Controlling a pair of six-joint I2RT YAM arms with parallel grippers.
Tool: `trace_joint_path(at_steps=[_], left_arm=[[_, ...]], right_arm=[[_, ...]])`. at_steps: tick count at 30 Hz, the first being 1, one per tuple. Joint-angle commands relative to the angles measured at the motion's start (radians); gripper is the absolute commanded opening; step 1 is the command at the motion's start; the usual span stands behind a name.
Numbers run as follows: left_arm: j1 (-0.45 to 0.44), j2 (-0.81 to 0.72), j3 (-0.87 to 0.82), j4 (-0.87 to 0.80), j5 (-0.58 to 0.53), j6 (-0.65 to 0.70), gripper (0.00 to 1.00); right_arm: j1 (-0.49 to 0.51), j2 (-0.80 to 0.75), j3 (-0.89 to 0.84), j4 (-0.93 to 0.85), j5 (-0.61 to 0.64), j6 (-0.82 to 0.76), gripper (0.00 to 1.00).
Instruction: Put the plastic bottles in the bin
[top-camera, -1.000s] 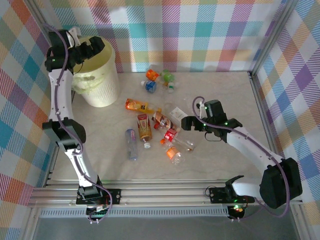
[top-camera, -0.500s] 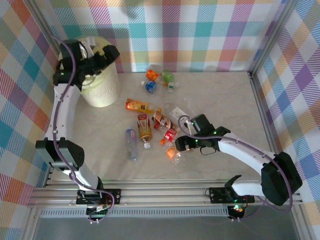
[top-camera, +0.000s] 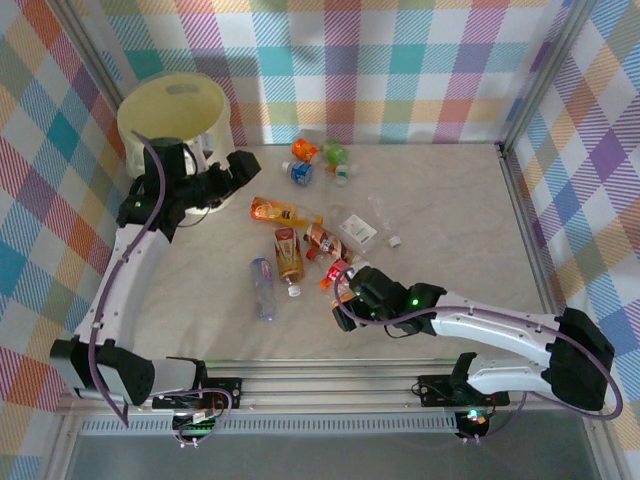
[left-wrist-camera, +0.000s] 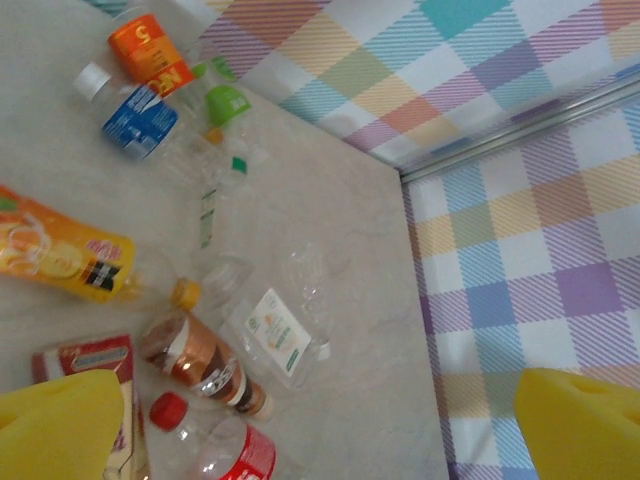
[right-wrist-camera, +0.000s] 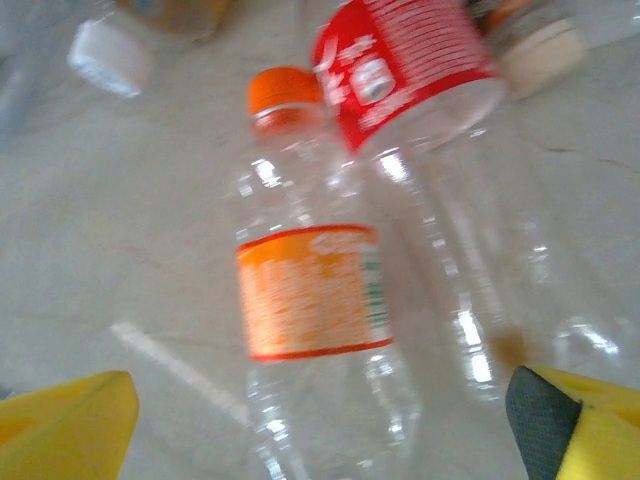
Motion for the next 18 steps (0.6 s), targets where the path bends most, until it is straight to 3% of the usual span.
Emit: trace_joint_path(at_steps=[1,4,10,18], left_arm=[[-0.005,-0.052,-0.077,-0.02,-0.037,-0.015,1.0],[-0.005,-0.075,-0.126,-0.022,-0.041,-0.024,1.0],[-0.005,-0.105,-0.203,0.016,-0.043,-0.045,1.0],[-0.005,-0.109,-0.23,0.006,-0.046,-0.032,1.0]], right_arm=[[0.03,0.024,-0.012,0.008,-0.07,0.018,0.92],[0.048,0.069,-0.011,0.005,-0.076,0.08,0.87],[0.059,0.164,-0.008,0.011,-0.008,0.091,0.87],[0.059,0.293,0.004,0.091,-0.011,0.091,0.83]])
